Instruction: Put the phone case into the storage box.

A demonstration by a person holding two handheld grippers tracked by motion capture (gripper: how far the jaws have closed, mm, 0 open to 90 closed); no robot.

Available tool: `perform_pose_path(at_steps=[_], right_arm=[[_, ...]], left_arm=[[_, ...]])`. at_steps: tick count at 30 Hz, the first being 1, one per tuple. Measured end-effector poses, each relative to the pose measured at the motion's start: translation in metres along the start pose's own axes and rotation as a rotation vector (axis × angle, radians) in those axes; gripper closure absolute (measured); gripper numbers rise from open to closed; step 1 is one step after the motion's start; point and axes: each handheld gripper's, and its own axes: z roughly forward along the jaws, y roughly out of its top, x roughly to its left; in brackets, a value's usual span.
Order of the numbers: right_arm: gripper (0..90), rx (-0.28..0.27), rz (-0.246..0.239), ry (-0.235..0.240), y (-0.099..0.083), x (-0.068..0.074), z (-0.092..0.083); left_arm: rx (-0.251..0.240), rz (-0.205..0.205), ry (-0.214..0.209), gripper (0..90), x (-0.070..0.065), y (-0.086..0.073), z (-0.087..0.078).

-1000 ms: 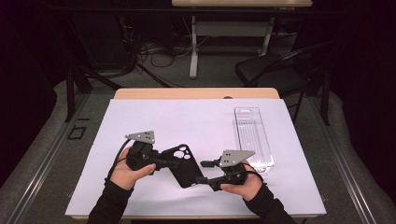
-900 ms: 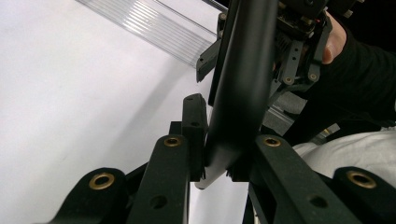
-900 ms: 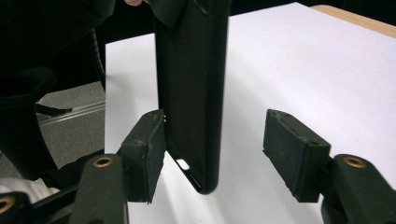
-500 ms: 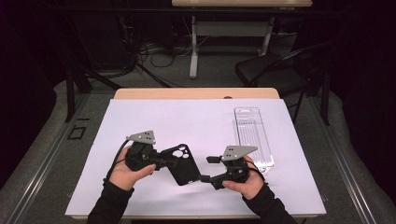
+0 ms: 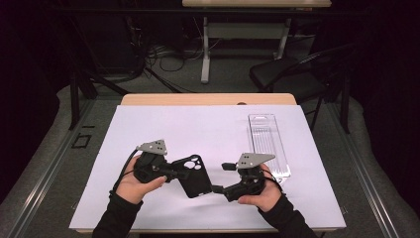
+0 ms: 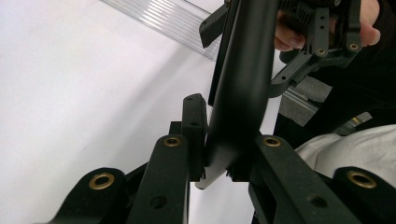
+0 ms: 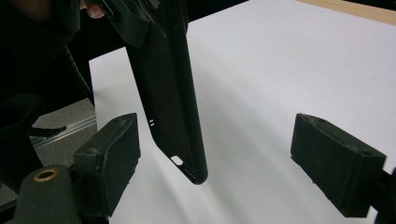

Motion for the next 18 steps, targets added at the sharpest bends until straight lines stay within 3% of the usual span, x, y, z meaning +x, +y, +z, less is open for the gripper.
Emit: perform_pose_path(at_steps=[9, 18], right_arm=[[15.9, 0.011, -0.052, -0.014, 0.0055, 0.0071, -0.0040], [27.7, 0.025, -0.077, 0.007, 0.0087, 0.0082, -0.0064]], left_arm=[[0.021, 0.016, -0.006, 81.6, -0.0054, 0.0022, 0.0042], [0.048, 0.029, 0.004, 81.5, -0.0100, 0.0039, 0.0091]])
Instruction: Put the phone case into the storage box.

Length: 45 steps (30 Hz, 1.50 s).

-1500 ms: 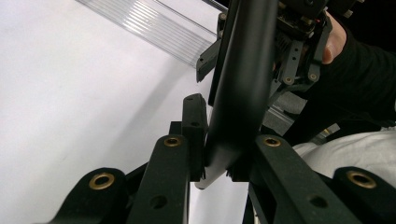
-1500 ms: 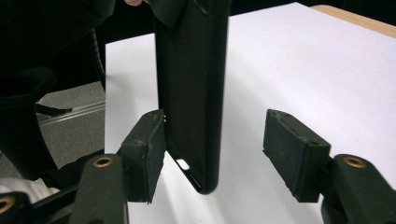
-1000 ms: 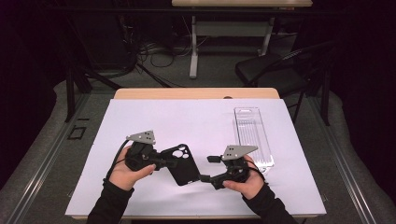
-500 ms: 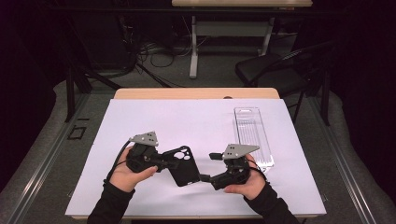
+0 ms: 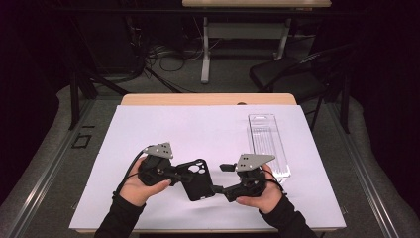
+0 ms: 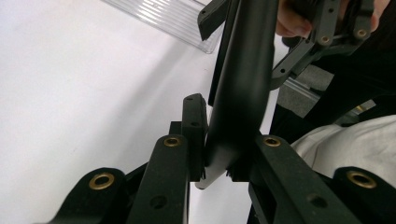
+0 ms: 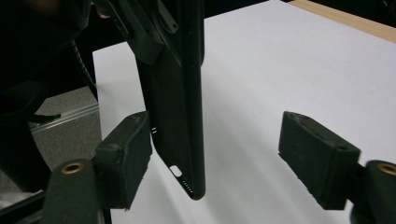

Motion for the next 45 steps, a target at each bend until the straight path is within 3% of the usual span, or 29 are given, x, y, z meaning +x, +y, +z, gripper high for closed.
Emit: perform_pose_path(at_steps=[5, 11, 22, 27, 28, 31, 45], right_arm=[[39.8, -0.005, -0.027, 0.007, 0.006, 0.003, -0.004], [47.2, -0.014, -0.038, -0.013, 0.010, 0.007, -0.006], [52.6, -0.031, -0.009, -0.053, 0.014, 0.014, -0.005], [53.0, -0.027, -0.021, -0.052, 0.018, 0.016, -0.002], [52.9, -0.030, -0.030, -0.083, 0.020, 0.017, -0.002], [52.7, -0.042, -0.018, -0.106, 0.021, 0.018, -0.001], [65.2, -0.054, -0.001, -0.151, 0.033, 0.021, 0.006]], left_arm=[[0.011, 0.006, 0.004, 81.6, -0.002, 0.001, 0.003], [0.020, 0.010, 0.006, 81.6, -0.005, 0.002, 0.005], [0.036, -0.004, 0.044, 81.5, -0.006, 0.004, 0.008], [0.035, -0.010, 0.039, 81.5, -0.007, 0.004, 0.008], [0.034, -0.011, 0.041, 81.5, -0.007, 0.004, 0.007], [0.028, -0.016, 0.039, 81.5, -0.007, 0.004, 0.007], [0.032, -0.036, 0.045, 81.5, -0.004, 0.003, 0.008]])
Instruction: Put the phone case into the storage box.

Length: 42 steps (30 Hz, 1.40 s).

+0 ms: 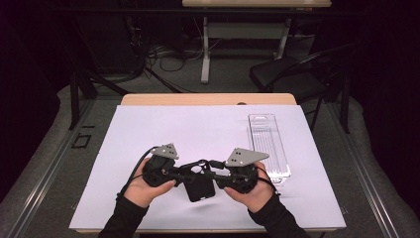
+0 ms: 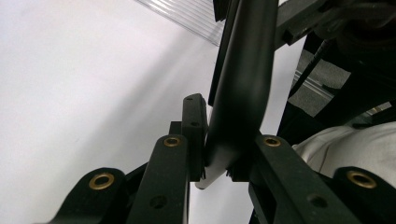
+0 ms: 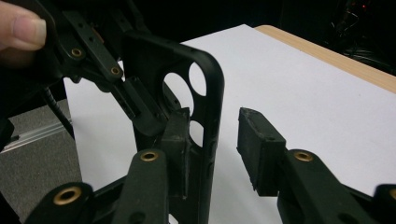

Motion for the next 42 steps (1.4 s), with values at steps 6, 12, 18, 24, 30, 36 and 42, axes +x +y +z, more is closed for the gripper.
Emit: perform_pose_path(at_steps=[6, 12, 18, 24, 30, 36, 42], right_arm=[[67.9, 0.002, 0.012, -0.008, 0.0017, 0.0009, -0.0004], [71.8, -0.007, 0.044, -0.021, 0.0033, 0.0005, -0.0021], [75.4, -0.008, 0.062, -0.023, 0.0033, 0.0012, -0.0034], [77.2, -0.004, 0.066, -0.035, 0.0032, 0.0028, -0.0036], [80.2, 0.007, 0.061, -0.045, 0.0026, 0.0045, -0.0034], [81.2, 0.011, 0.051, -0.056, 0.0037, 0.0065, -0.0045], [81.5, 0.009, 0.050, -0.057, 0.0040, 0.0064, -0.0053]], left_arm=[[0.007, -0.001, -0.003, 81.5, -0.0004, 0.0001, 0.0014], [0.014, 0.000, -0.004, 81.5, -0.0010, 0.0004, 0.0044], [0.016, 0.003, -0.006, 81.5, -0.0016, 0.0005, 0.0047], [0.019, 0.003, -0.006, 81.5, -0.0026, 0.0008, 0.0063], [0.023, 0.005, -0.009, 81.5, -0.0034, 0.0011, 0.0069], [0.019, -0.002, -0.009, 81.6, -0.0038, 0.0011, 0.0066], [0.019, 0.001, -0.013, 81.6, -0.0041, 0.0013, 0.0071]])
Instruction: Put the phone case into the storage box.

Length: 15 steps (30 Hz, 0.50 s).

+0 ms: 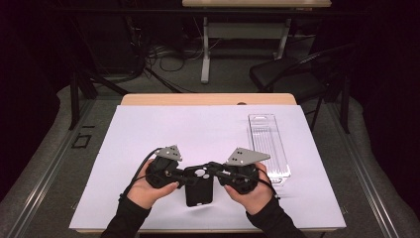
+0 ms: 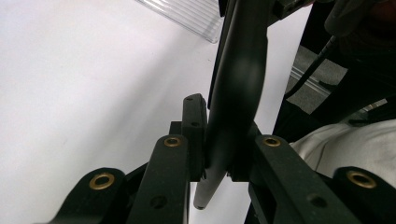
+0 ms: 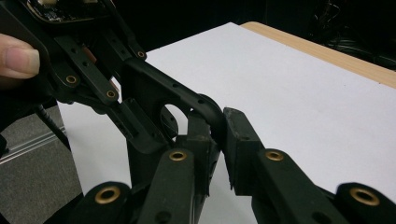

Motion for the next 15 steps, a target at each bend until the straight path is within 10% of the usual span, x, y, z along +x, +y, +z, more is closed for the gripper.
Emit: perform_pose_path(at_steps=[15], right_arm=[[82.0, 0.019, 0.018, 0.013, 0.0004, -0.0023, -0.0004]], left_arm=[[0.003, 0.000, -0.004, 81.6, -0.0006, 0.0001, 0.0014]])
